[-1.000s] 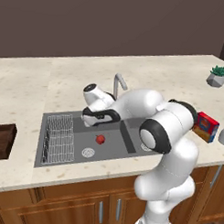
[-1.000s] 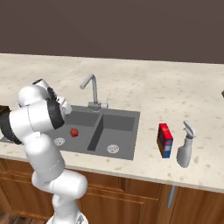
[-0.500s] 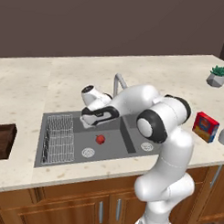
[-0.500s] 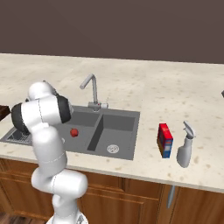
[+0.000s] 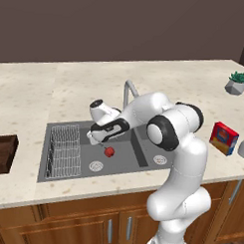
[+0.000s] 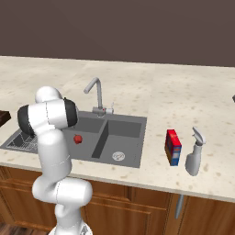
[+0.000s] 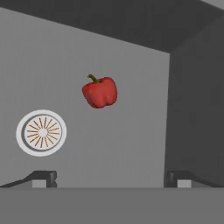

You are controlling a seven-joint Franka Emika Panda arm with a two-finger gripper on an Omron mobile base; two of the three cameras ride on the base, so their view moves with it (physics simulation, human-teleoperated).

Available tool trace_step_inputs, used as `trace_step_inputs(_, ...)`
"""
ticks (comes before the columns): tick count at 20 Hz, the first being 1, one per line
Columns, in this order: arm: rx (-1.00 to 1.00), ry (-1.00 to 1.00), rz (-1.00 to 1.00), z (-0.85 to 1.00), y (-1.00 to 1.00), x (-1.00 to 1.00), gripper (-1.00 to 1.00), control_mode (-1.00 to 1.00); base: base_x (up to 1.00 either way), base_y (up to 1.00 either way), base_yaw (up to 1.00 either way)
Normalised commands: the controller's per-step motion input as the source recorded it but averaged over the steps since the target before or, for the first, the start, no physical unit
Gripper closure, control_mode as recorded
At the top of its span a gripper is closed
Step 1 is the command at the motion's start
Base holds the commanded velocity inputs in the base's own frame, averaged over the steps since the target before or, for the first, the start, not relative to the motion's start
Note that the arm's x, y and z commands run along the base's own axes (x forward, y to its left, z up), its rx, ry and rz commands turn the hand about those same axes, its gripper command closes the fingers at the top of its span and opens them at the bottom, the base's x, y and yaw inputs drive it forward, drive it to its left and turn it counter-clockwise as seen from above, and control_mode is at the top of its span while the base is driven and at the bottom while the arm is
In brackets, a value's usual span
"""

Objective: Pick up all produce items and place them in the sink. Turn on the sink faucet to wash them. Then turn the sink off and put them in the tray.

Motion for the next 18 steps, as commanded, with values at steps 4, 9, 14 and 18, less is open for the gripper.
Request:
trace_step_inputs(4, 0.08, 0.00, 0.10, -0.23, 0.00, 0.36, -1.00, -1.00, 0.00, 0.00, 0.00)
trace_step_inputs(9, 0.03, 0.00, 0.08, -0.30, 0.00, 0.28, -1.00, -1.00, 0.00, 0.00, 0.00)
trace_step_inputs(14, 0.00, 0.00, 0.02, -0.32, 0.00, 0.13, -1.00, -1.00, 0.00, 0.00, 0.00)
trace_step_inputs(18, 0.00, 0.00, 0.00, -0.27, 0.00, 0.23, -1.00, -1.00, 0.00, 0.00, 0.00)
